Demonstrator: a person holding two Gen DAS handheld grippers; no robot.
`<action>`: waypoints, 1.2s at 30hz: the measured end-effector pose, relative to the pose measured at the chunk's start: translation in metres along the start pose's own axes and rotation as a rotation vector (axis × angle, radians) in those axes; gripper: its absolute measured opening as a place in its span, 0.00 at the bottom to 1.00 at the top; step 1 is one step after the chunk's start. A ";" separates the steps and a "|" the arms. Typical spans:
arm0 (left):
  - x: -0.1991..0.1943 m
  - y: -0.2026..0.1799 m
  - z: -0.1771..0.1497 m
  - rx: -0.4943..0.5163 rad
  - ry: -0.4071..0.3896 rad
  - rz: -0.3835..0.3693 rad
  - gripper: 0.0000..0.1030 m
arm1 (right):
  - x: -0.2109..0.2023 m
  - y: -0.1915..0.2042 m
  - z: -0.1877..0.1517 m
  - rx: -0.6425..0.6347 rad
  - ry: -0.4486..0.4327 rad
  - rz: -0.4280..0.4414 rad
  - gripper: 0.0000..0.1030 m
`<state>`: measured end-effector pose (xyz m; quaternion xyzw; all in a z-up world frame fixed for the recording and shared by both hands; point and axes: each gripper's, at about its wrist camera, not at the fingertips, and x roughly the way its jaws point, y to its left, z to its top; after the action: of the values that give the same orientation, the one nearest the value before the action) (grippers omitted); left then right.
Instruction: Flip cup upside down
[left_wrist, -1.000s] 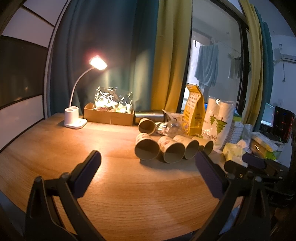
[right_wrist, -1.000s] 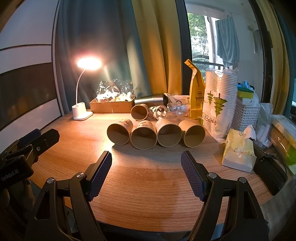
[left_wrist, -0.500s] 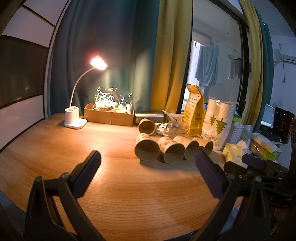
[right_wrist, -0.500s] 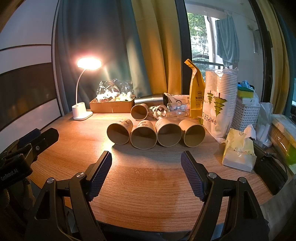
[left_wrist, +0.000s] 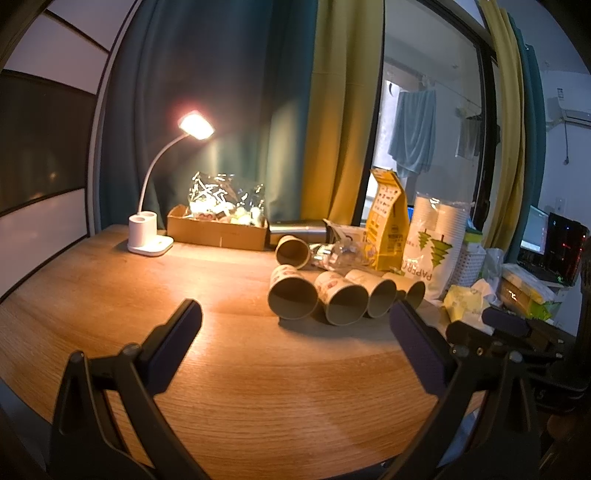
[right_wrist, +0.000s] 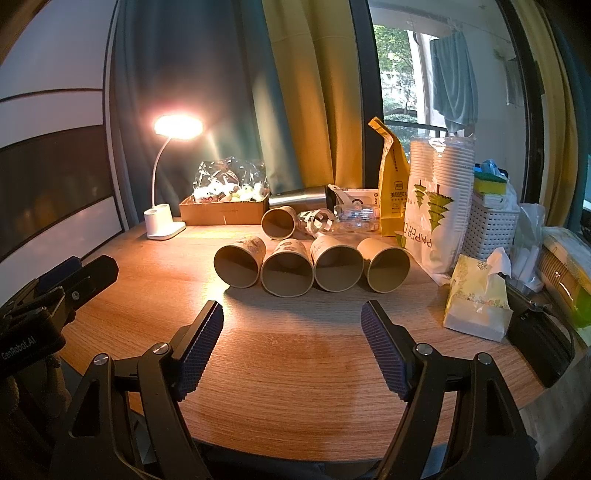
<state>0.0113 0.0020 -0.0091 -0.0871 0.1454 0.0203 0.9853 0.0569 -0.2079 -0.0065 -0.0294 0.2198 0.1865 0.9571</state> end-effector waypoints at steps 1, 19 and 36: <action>0.000 0.000 0.000 0.000 0.000 0.001 1.00 | 0.000 0.000 0.000 0.000 0.000 -0.001 0.78; 0.045 -0.004 0.018 0.017 0.174 -0.028 1.00 | 0.033 -0.015 0.022 0.038 0.089 0.060 0.78; 0.302 -0.002 0.112 0.001 0.624 -0.083 1.00 | 0.184 -0.096 0.114 0.234 0.332 0.119 0.78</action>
<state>0.3325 0.0244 0.0087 -0.0945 0.4369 -0.0476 0.8933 0.2929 -0.2183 0.0139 0.0646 0.3960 0.2084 0.8920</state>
